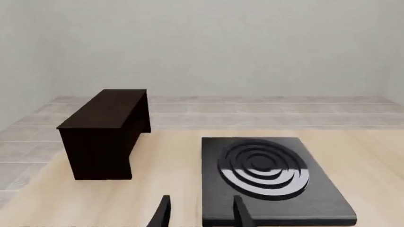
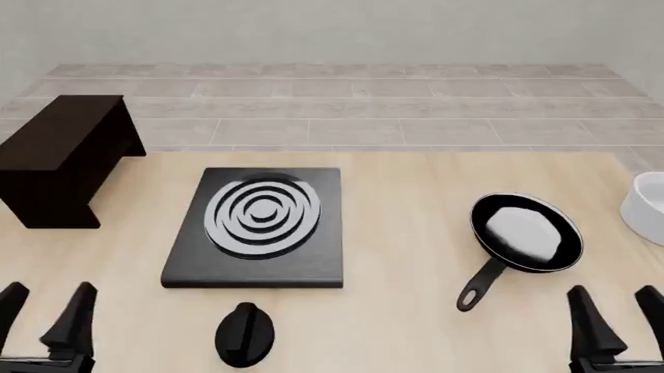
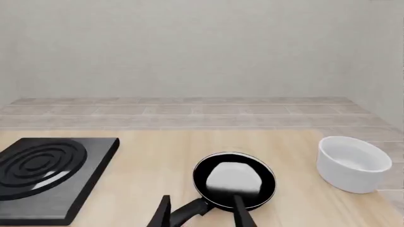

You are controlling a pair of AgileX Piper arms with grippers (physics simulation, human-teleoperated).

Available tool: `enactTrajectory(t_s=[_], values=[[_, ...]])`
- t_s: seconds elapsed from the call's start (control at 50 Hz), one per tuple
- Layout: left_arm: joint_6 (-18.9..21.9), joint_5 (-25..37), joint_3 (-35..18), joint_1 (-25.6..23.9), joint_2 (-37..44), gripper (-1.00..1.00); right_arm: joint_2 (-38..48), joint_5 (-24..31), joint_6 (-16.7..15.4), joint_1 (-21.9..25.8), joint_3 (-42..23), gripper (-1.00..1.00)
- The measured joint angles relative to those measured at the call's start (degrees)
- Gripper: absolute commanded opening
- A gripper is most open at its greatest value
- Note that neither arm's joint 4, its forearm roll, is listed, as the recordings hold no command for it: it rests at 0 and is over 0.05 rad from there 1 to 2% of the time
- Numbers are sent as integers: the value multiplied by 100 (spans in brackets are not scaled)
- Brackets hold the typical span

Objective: Put the frying pan on top of the cabinet.

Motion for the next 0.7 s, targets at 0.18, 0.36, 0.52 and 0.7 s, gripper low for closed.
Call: enactTrajectory(t_s=[0.18,0.36,0.52,0.7], values=[[-16,-16,43,127,22,100,-4,-2,-37,-2,-1,100],[-67,-111,-34,118,177,100,-4,-5,-74,3,-1,100],[-39,-244,-516,-210,651,100,-7,2,-97,9,-2,100],[-11,-430,-1420,-915,1638,100,-8,8,-116,14,-7,100]])
